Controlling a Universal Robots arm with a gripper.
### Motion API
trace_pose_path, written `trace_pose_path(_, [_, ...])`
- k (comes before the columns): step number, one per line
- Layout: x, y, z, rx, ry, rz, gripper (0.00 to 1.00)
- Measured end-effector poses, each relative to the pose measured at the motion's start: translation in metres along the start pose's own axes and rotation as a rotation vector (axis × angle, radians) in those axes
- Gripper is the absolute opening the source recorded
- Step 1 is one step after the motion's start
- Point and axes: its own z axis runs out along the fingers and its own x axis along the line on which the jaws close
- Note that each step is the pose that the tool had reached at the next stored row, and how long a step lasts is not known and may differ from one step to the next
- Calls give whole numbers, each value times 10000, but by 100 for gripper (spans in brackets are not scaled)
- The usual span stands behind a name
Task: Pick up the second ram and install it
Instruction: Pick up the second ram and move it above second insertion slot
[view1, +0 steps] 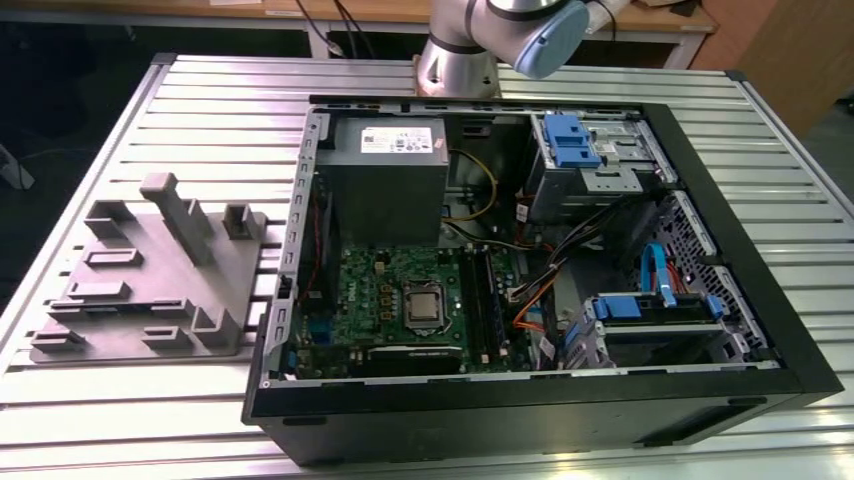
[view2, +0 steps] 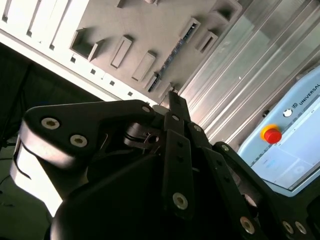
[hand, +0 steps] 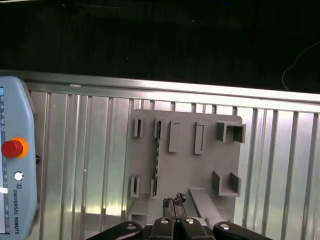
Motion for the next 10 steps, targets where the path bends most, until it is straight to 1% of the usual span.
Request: trace_pose_path(10, [0, 0, 0, 0, 1, 8, 10])
